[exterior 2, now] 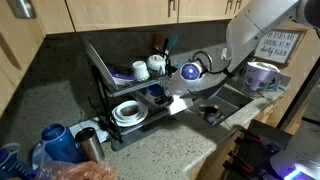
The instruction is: Pick up the cup and put it on the dish dryer
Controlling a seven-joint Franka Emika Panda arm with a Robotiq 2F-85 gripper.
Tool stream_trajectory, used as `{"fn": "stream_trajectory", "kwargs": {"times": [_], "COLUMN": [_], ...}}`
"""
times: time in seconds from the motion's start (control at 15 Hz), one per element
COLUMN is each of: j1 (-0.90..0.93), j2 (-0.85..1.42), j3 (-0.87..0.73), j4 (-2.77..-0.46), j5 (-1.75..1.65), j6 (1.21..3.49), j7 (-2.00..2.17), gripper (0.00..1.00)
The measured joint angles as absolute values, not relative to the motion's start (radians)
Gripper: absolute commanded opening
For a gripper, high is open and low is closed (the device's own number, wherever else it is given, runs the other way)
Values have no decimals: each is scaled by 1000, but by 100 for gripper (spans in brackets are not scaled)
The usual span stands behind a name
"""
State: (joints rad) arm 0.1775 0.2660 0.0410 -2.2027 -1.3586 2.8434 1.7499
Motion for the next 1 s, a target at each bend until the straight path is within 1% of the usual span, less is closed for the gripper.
{"fn": "stream_trajectory", "kwargs": {"times": [0.4, 0.87, 0.93, 1.0], "j1": [177, 177, 176, 176], "j2": [318, 342, 342, 343], "j3": [20, 19, 18, 18], "j4": [-2138, -2127, -2127, -2127], "j5": [-1465, -1472, -1471, -1470], "j6": [2896, 2908, 2908, 2908], "j7": [1853, 1856, 1856, 1856], "gripper": [4, 4, 24, 33]}}
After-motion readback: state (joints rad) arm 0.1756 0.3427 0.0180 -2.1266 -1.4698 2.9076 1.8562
